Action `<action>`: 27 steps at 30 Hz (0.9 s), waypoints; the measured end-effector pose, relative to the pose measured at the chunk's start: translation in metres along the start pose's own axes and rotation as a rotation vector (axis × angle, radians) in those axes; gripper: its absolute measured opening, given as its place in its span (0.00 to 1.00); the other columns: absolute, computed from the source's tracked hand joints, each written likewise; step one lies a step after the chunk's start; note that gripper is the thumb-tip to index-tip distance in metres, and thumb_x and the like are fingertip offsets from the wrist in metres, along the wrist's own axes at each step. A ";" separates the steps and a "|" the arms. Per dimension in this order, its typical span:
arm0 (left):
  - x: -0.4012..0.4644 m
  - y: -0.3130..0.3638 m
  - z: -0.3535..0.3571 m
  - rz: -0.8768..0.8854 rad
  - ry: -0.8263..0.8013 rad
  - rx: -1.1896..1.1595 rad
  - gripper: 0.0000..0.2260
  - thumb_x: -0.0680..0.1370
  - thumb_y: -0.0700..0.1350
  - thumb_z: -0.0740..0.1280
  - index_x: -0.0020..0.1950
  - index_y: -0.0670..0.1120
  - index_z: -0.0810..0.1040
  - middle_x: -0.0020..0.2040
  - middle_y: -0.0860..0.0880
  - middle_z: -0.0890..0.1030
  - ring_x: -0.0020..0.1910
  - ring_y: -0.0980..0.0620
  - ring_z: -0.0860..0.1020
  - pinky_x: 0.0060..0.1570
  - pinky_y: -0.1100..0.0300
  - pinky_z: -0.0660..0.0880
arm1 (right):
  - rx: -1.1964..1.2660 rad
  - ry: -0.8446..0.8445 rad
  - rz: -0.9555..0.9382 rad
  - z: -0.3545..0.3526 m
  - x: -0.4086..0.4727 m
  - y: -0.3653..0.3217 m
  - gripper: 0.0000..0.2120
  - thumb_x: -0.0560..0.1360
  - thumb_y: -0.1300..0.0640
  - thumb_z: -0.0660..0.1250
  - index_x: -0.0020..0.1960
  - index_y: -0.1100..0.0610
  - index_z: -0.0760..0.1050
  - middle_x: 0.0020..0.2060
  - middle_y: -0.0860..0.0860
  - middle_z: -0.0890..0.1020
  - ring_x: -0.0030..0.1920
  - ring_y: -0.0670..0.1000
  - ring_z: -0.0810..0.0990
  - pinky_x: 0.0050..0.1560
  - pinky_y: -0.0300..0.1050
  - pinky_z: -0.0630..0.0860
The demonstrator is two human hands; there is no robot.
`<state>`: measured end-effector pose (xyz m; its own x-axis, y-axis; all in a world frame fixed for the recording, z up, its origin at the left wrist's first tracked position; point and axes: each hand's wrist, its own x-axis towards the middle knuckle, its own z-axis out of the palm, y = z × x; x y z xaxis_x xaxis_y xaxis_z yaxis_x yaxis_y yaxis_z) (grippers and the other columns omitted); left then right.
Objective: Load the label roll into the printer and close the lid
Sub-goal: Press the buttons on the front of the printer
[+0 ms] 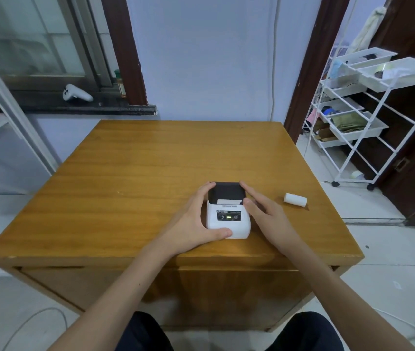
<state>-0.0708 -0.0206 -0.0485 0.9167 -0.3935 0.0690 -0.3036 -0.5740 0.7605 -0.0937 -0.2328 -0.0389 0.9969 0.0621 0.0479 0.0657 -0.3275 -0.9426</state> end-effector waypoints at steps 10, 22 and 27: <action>-0.001 0.001 -0.001 0.008 -0.002 -0.011 0.48 0.65 0.63 0.77 0.76 0.65 0.50 0.78 0.56 0.61 0.73 0.57 0.63 0.69 0.53 0.65 | -0.014 0.003 -0.004 0.000 -0.001 0.000 0.21 0.82 0.51 0.60 0.74 0.42 0.67 0.71 0.40 0.73 0.68 0.37 0.70 0.63 0.31 0.68; -0.001 0.002 -0.002 0.004 -0.007 -0.035 0.48 0.64 0.65 0.76 0.76 0.64 0.51 0.77 0.55 0.62 0.73 0.57 0.63 0.70 0.50 0.65 | -0.043 0.003 0.018 -0.001 -0.002 -0.004 0.21 0.81 0.49 0.60 0.74 0.40 0.67 0.63 0.33 0.74 0.64 0.33 0.71 0.70 0.42 0.67; -0.001 0.003 -0.002 0.001 -0.013 -0.029 0.49 0.64 0.65 0.76 0.76 0.64 0.51 0.77 0.55 0.62 0.73 0.56 0.63 0.70 0.50 0.65 | -0.063 0.007 0.028 -0.001 -0.002 -0.003 0.21 0.81 0.49 0.60 0.73 0.39 0.67 0.59 0.28 0.73 0.61 0.30 0.70 0.71 0.43 0.66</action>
<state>-0.0723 -0.0202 -0.0455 0.9131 -0.4030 0.0614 -0.2963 -0.5526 0.7790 -0.0955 -0.2327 -0.0358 0.9987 0.0460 0.0239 0.0399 -0.3876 -0.9210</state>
